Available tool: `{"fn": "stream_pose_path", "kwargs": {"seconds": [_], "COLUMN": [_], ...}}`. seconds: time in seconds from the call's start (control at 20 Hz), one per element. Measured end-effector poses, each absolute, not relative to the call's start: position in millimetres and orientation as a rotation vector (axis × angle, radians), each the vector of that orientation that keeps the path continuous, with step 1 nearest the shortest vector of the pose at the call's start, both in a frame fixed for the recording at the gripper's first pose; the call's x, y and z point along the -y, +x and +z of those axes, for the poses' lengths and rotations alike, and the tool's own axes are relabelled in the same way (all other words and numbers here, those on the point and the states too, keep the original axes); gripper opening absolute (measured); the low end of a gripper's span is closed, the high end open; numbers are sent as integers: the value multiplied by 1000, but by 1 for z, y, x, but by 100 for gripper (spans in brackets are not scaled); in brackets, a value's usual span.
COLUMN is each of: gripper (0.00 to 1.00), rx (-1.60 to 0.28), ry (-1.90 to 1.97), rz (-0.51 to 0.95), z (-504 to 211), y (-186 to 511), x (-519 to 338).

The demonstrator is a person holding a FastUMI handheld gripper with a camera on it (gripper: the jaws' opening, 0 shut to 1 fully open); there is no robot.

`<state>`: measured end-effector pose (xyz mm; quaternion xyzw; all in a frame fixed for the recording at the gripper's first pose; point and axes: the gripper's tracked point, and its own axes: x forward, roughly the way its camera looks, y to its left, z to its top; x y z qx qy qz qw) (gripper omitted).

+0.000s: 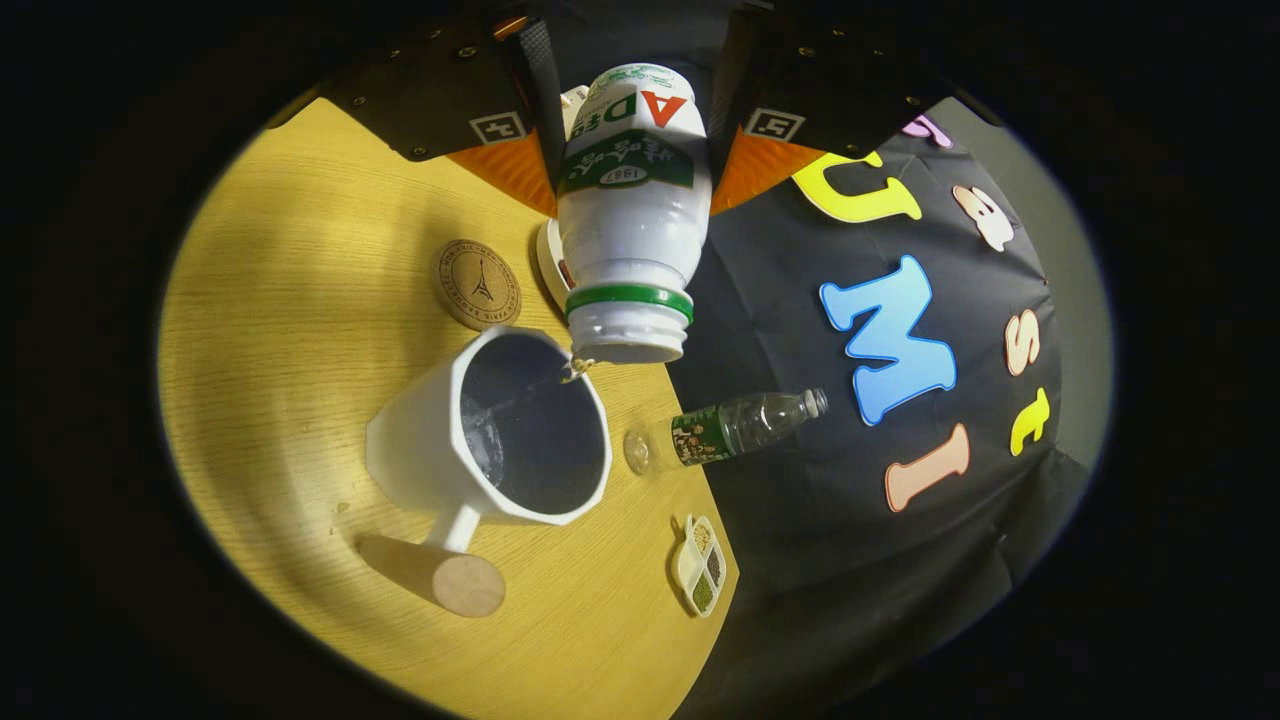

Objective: Take the bottle from table, then pour the juice into the cup, finally place the bottle on the coaster

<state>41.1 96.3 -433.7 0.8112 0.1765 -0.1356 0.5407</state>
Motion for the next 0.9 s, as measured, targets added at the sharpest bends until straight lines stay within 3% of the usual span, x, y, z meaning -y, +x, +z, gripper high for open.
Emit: {"fn": "stream_pose_path", "kwargs": {"seconds": [0.9], "gripper": [64], "rx": [-419], "ry": [2022], "rz": [-366], "z": [-441], "y": [45], "x": [-83]}}
